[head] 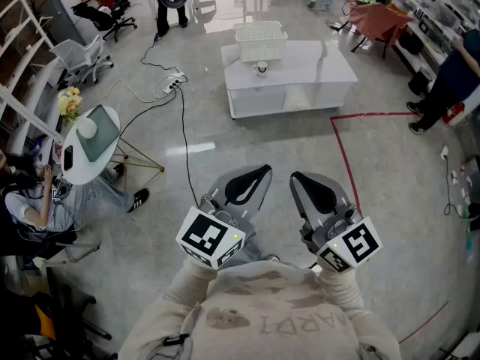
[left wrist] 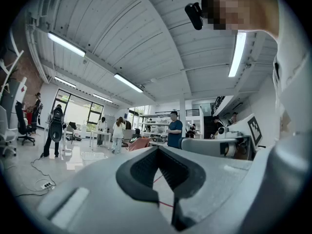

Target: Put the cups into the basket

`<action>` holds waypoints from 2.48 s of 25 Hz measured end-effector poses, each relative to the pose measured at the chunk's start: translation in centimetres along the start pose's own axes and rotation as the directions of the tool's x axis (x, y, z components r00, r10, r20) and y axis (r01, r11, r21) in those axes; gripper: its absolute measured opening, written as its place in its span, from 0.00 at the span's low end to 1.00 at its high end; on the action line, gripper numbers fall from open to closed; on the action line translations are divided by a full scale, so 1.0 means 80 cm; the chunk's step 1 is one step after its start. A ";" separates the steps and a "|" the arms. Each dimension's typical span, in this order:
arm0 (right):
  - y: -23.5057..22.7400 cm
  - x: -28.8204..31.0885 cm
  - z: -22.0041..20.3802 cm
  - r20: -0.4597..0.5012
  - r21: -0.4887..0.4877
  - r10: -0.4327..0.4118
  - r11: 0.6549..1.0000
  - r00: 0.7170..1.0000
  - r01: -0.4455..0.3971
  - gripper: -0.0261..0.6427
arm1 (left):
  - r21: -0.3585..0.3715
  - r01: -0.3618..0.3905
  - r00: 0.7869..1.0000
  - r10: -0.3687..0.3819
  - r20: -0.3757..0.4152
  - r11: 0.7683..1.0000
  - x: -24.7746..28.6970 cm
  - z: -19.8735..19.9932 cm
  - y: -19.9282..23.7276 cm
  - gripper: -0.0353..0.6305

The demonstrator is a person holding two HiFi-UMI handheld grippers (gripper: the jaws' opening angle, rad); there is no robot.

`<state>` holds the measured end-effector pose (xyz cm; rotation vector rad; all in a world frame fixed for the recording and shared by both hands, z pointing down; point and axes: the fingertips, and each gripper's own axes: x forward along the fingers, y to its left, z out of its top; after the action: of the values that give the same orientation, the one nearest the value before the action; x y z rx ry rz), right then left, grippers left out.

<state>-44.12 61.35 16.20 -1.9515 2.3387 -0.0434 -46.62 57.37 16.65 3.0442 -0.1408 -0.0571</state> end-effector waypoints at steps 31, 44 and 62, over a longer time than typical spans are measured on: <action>-0.047 0.111 -0.014 -0.008 0.022 -0.053 0.998 0.999 0.053 0.08 | -0.007 0.043 0.999 -0.043 0.014 0.999 0.033 -0.001 0.131 0.06; -0.186 0.180 -0.006 -0.002 0.045 0.002 0.999 1.000 -0.002 0.08 | -0.003 -0.024 1.000 0.024 -0.018 1.000 0.154 -0.003 0.209 0.06; -0.427 0.241 0.029 -0.007 0.016 0.192 0.981 0.981 -0.192 0.07 | 0.007 -0.245 0.969 0.244 0.039 0.970 0.361 0.012 0.291 0.05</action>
<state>-13.87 36.31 15.62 -1.7119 2.5120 -0.0548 -20.02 31.48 16.93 3.0112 -0.5196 -0.0957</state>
